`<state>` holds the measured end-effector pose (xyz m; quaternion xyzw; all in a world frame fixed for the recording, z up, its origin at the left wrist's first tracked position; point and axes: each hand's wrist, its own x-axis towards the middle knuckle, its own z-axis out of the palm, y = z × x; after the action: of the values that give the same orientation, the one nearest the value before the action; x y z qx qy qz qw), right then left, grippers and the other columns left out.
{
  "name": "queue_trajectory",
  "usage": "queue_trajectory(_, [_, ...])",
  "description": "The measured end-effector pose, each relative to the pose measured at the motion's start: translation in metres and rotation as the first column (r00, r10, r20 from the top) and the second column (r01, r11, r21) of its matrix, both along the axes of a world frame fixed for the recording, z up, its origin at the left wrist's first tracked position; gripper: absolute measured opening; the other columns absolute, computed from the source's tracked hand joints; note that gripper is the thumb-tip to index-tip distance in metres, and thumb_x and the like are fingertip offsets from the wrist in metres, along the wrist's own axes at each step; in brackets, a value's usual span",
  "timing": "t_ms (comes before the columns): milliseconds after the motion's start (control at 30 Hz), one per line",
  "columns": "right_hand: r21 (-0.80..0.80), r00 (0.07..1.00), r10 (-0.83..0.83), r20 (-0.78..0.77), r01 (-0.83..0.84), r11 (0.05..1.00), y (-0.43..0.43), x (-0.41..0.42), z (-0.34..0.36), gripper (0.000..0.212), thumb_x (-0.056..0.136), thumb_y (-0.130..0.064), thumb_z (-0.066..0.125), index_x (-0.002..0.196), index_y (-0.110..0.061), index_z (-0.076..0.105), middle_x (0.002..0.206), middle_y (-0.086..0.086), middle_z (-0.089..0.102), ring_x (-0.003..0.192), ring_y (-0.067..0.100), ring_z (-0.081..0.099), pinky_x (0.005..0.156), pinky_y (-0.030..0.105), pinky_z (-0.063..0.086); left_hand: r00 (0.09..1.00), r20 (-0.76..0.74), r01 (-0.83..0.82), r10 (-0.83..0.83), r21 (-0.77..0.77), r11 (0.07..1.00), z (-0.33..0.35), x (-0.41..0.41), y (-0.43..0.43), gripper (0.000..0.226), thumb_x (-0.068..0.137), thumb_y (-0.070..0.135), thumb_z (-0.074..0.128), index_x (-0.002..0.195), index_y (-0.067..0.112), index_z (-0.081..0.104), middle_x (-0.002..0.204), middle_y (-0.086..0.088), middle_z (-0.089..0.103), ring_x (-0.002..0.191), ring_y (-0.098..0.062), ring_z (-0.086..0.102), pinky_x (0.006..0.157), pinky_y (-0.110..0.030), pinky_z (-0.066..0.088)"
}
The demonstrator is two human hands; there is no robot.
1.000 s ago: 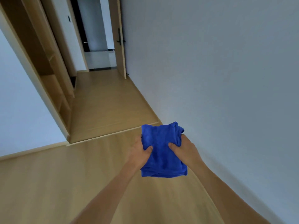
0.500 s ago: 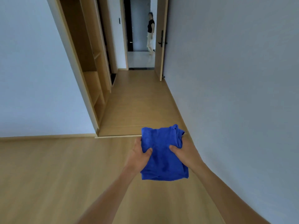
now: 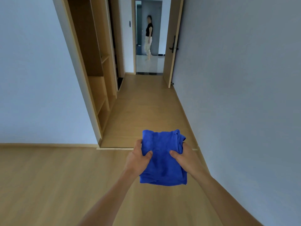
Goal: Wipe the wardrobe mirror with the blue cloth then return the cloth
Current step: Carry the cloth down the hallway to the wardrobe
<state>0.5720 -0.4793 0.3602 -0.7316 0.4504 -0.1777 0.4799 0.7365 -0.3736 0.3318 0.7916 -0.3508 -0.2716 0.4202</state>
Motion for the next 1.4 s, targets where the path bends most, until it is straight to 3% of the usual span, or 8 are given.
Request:
queue_trajectory(267, [-0.039,0.999,-0.036,-0.032,0.034,0.999,-0.06,0.087,0.01,0.017,0.087,-0.025,0.063,0.1,-0.016,0.059,0.095,0.011,0.072,0.087,0.03,0.07,0.082,0.053,0.058,0.999,0.047,0.017,-0.018,0.015,1.0,0.019,0.088,-0.061,0.052,0.099,0.035,0.059,0.144,0.025,0.036,0.098,0.012,0.058,0.093,-0.019,0.063,0.082,-0.04,0.056])
queue_trajectory(400, [-0.027,1.0,-0.018,-0.013,0.017,0.999,-0.088,0.12,0.013,0.015,0.088,-0.024,0.062,0.101,-0.018,0.059,0.096,0.009,0.072,0.088,0.028,0.07,0.083,0.052,0.058,0.998,0.06,0.008,-0.01,0.023,1.0,0.022,0.118,-0.085,0.052,0.098,0.037,0.059,0.143,0.025,0.037,0.096,0.011,0.061,0.093,-0.019,0.066,0.085,-0.047,0.058])
queue_trajectory(567, [-0.023,1.0,0.015,0.009,-0.015,1.0,-0.135,0.152,0.006,0.019,0.084,-0.028,0.063,0.102,-0.022,0.059,0.094,0.003,0.072,0.086,0.023,0.07,0.083,0.051,0.058,0.999,0.038,-0.038,0.037,0.03,0.999,0.017,0.143,-0.126,0.05,0.099,0.036,0.059,0.143,0.024,0.036,0.094,0.017,0.057,0.086,-0.012,0.063,0.082,-0.042,0.059])
queue_trajectory(733, [0.007,0.997,0.064,0.035,-0.064,0.998,-0.199,0.175,0.005,0.015,0.089,-0.024,0.063,0.103,-0.023,0.059,0.097,0.0,0.071,0.089,0.02,0.069,0.086,0.048,0.057,0.995,0.037,-0.09,0.089,0.039,0.995,0.015,0.16,-0.184,0.052,0.098,0.037,0.06,0.142,0.023,0.037,0.105,0.006,0.062,0.096,-0.021,0.066,0.087,-0.047,0.059])
queue_trajectory(900, [0.026,0.994,0.097,0.042,-0.098,0.995,-0.265,0.186,0.01,0.014,0.092,-0.022,0.062,0.105,-0.019,0.059,0.099,0.005,0.071,0.09,0.025,0.069,0.085,0.047,0.057,0.991,0.036,-0.128,0.127,0.039,0.991,0.017,0.168,-0.244,0.051,0.098,0.036,0.06,0.142,0.023,0.038,0.098,0.012,0.059,0.092,-0.018,0.065,0.084,-0.043,0.058])
queue_trajectory(1067, [0.037,0.993,0.1,0.066,-0.103,0.994,-0.322,0.199,0.021,0.004,0.096,-0.015,0.06,0.095,-0.017,0.056,0.097,0.009,0.068,0.082,0.019,0.065,0.067,0.028,0.051,0.99,0.021,-0.142,0.142,0.026,0.99,0.021,0.177,-0.298,0.051,0.098,0.036,0.06,0.143,0.023,0.038,0.105,0.008,0.061,0.098,-0.02,0.065,0.086,-0.042,0.057])
queue_trajectory(1267, [0.044,0.995,0.092,0.038,-0.094,0.995,-0.375,0.227,0.018,0.013,0.095,-0.02,0.061,0.106,-0.013,0.057,0.1,0.007,0.069,0.087,0.021,0.066,0.068,0.028,0.051,0.99,0.01,-0.139,0.139,0.027,0.99,0.017,0.209,-0.351,0.052,0.097,0.036,0.061,0.143,0.024,0.038,0.099,0.012,0.061,0.093,-0.018,0.065,0.084,-0.042,0.057])
queue_trajectory(1400, [0.043,0.997,0.081,0.002,-0.081,0.996,-0.413,0.266,0.013,0.019,0.093,-0.027,0.062,0.108,-0.016,0.057,0.101,0.006,0.07,0.09,0.023,0.068,0.078,0.038,0.056,0.99,-0.018,-0.137,0.137,0.002,0.991,0.01,0.245,-0.387,0.05,0.098,0.033,0.062,0.142,0.021,0.04,0.101,0.015,0.059,0.092,-0.013,0.063,0.081,-0.035,0.056])
